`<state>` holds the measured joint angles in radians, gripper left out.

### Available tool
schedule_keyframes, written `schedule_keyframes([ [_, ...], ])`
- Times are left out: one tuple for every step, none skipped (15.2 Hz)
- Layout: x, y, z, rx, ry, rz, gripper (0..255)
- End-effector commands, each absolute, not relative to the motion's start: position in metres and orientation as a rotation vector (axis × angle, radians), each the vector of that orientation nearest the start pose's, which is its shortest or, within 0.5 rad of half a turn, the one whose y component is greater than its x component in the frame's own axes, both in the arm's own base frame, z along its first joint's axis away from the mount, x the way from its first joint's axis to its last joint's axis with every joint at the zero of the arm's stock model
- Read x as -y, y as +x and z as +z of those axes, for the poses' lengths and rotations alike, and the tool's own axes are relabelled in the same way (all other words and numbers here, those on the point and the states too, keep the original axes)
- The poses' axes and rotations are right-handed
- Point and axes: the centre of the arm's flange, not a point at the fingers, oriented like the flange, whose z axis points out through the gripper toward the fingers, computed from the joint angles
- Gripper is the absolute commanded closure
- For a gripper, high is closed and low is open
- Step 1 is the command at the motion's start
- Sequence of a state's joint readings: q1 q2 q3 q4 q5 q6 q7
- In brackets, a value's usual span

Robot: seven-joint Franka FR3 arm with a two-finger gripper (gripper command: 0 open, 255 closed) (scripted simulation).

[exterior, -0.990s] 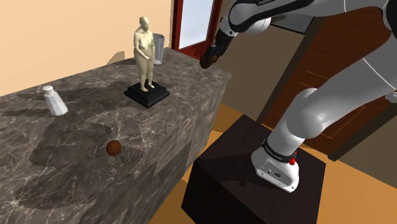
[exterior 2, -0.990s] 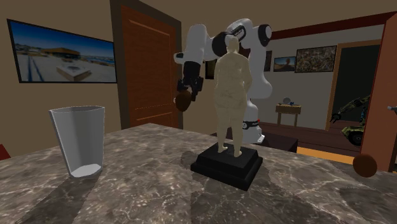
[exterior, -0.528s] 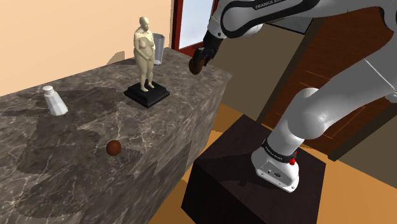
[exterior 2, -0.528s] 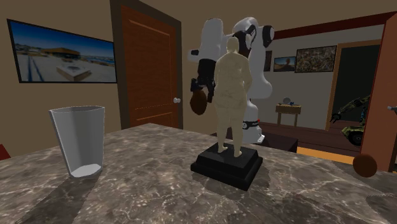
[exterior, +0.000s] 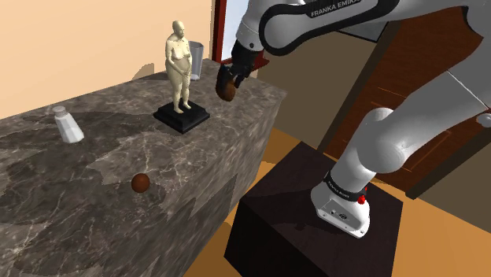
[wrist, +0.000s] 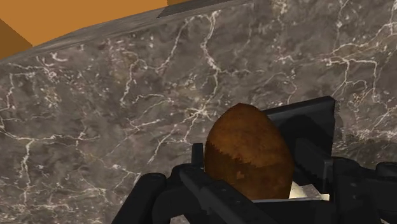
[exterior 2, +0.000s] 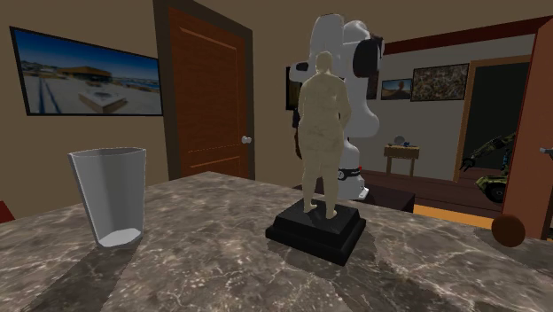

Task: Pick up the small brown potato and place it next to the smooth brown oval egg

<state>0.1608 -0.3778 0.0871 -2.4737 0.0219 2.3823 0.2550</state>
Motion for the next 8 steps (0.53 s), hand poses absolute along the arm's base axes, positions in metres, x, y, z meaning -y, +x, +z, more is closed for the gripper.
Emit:
schedule_keyframes([
  [-0.139, 0.432, 0.456, -0.037, -3.055, -0.431, 255],
  [-0.152, 0.432, 0.456, -0.037, -3.055, -0.431, 255],
  [-0.166, 0.431, 0.456, -0.037, -3.055, -0.431, 255],
  [-0.179, 0.431, 0.456, -0.037, -3.055, -0.431, 255],
  [-0.192, 0.431, 0.456, -0.037, -3.055, -0.431, 255],
  [-0.205, 0.430, 0.456, -0.037, -3.055, -0.431, 255],
  [-0.218, 0.430, 0.456, -0.037, -3.055, -0.431, 255],
  [-0.232, 0.429, 0.456, -0.037, -3.055, -0.431, 255],
])
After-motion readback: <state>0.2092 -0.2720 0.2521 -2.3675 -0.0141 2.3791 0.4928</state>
